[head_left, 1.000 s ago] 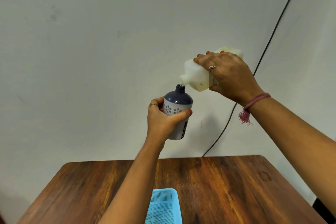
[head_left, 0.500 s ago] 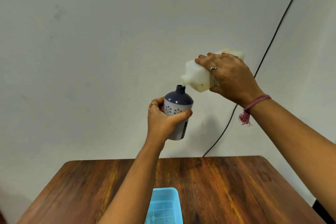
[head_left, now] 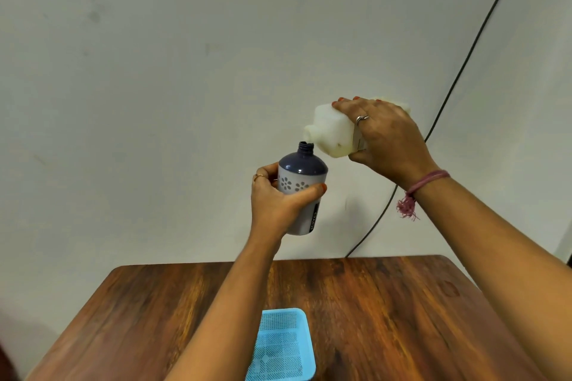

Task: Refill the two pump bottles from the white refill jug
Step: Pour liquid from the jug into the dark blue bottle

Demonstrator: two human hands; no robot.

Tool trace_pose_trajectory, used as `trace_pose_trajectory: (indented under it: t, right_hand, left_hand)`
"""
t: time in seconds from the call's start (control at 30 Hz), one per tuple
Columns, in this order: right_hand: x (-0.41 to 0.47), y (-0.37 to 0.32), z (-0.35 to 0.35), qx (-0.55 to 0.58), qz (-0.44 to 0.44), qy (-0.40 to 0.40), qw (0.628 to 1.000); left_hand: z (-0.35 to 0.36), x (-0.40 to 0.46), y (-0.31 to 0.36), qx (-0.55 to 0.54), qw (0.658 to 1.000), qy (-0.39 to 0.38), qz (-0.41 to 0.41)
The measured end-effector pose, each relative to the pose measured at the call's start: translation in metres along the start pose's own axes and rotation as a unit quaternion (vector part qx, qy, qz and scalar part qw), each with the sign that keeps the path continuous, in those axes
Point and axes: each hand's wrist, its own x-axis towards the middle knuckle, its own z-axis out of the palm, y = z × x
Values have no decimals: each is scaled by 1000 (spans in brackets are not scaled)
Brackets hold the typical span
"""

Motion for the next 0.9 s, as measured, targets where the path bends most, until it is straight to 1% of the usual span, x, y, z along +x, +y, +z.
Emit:
trace_pose_trajectory:
  t: [0.13, 0.27, 0.4, 0.5, 0.7, 0.9]
  right_hand:
    - [-7, -18, 7, 17, 52, -6, 998]
    - [-15, -39, 19, 38, 102, -40, 993]
    - [-22, -61, 29, 97, 188, -68, 975]
    - [-35, -81, 36, 176, 282, -75, 940]
    - [-87, -133, 56, 260, 414, -77, 869]
    - [-151, -189, 73, 296, 516, -76, 800]
  left_hand:
    - [-8, -1, -6, 2, 1000, 2, -6]
    - [-23, -2, -14, 11, 1000, 5, -7]
    - [-38, -7, -24, 24, 1000, -2, -10]
    - [-53, -16, -34, 17, 1000, -3, -24]
    - [-86, -45, -59, 4, 997, -35, -65]
    - [-110, -77, -91, 26, 994, -57, -92]
